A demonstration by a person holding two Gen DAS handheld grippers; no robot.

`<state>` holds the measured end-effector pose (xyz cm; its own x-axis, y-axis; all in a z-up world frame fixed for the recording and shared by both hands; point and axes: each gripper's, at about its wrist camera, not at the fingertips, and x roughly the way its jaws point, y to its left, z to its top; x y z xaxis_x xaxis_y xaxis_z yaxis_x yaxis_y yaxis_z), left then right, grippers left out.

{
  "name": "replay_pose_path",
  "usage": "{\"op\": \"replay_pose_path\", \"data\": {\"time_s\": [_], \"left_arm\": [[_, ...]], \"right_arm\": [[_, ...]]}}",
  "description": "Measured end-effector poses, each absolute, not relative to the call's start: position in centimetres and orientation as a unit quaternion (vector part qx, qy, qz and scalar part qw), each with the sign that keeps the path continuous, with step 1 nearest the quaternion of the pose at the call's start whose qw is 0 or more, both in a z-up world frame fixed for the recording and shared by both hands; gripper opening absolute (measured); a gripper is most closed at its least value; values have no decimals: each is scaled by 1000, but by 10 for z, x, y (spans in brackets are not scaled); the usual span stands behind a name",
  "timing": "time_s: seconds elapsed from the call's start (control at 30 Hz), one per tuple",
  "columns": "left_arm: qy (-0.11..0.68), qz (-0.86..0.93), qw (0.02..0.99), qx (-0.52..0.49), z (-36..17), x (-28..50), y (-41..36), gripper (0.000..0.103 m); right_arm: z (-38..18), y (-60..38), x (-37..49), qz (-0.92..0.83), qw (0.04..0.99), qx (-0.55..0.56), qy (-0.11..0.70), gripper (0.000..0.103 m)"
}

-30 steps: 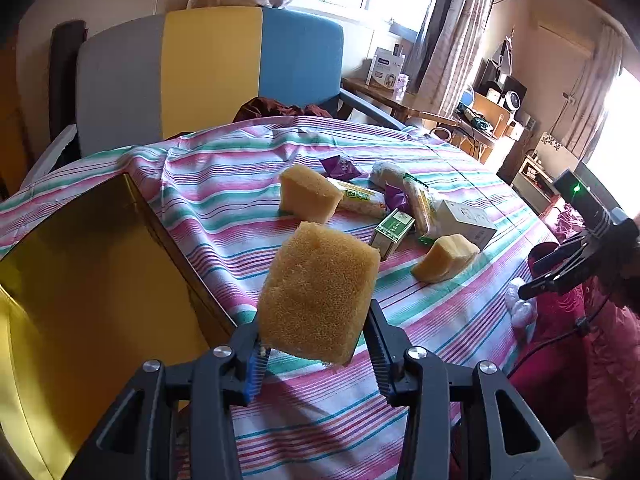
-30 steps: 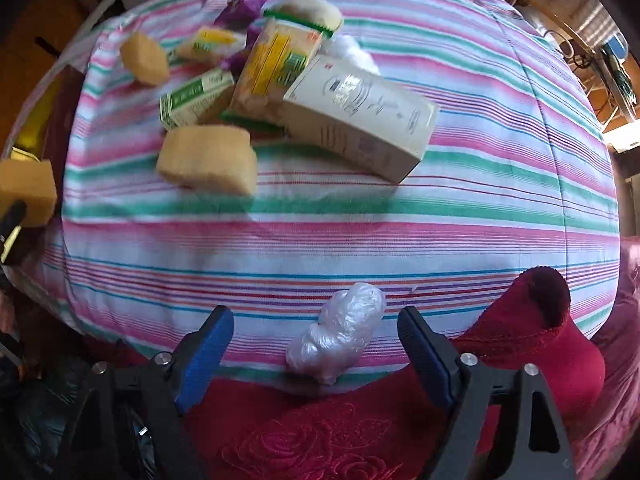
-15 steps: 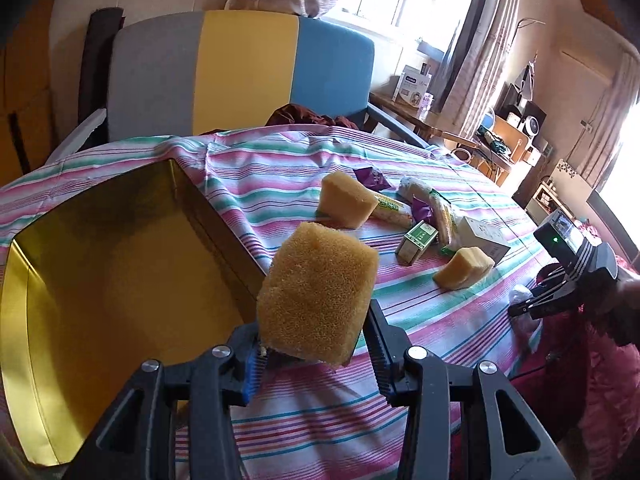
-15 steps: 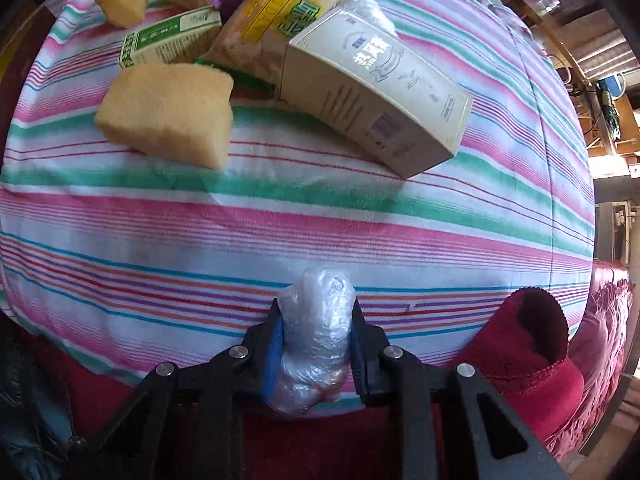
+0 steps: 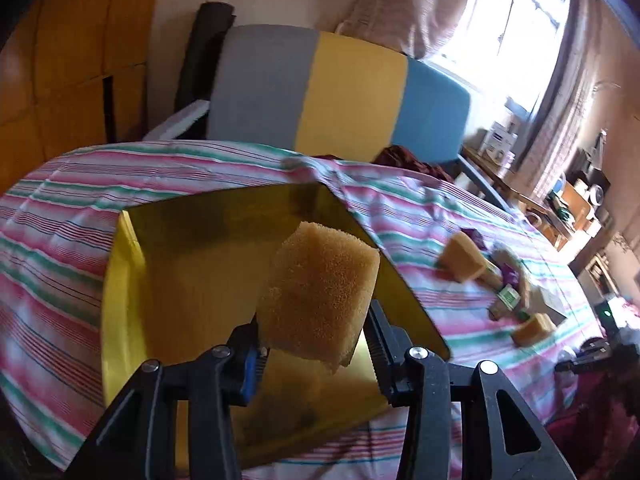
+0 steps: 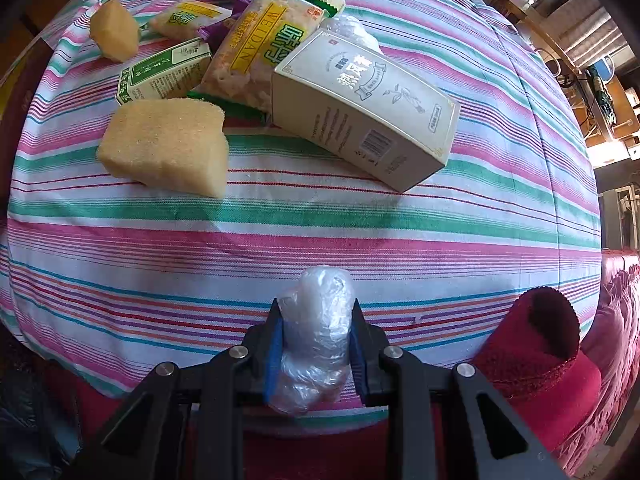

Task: Organize objects
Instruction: 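Grasp a yellow sponge with the left tool while the right tool grasps the plastic bundle, then lower the yellow sponge into the gold tray and open the left tool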

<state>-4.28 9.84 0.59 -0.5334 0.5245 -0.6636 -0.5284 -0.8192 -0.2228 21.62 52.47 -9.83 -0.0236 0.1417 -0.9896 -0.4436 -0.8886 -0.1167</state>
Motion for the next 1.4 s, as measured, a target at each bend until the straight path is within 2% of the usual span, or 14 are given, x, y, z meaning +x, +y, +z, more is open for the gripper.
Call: {"op": "replay_pose_path", "data": {"time_s": [0.3, 0.47, 0.5, 0.57, 0.63, 0.77, 0.97, 1.2, 1.4], "left_arm": [[2, 882, 185, -434, -24, -179, 70, 45], [14, 873, 143, -466, -52, -216, 71, 46], [12, 873, 142, -467, -57, -219, 70, 48], [18, 876, 151, -458, -56, -218, 71, 63], [14, 876, 150, -458, -54, -219, 70, 65], [12, 889, 146, -433, -35, -202, 65, 73], [-14, 915, 134, -380, -8, -132, 44, 84], [-5, 904, 157, -398, -24, -44, 43, 84], [28, 898, 154, -411, -38, -16, 52, 84]], "right_arm": [[-86, 537, 222, 722, 211, -645, 134, 28], [-79, 551, 221, 726, 211, -638, 146, 28], [-79, 551, 221, 726, 211, -637, 149, 28], [-78, 553, 222, 726, 212, -636, 151, 28], [-78, 554, 222, 726, 214, -636, 151, 28], [-64, 556, 213, 728, 217, -632, 153, 28], [-58, 560, 220, 739, 226, -612, 166, 28], [-34, 554, 238, 761, 249, -577, 161, 28], [-28, 557, 247, 770, 271, -553, 168, 28]]}}
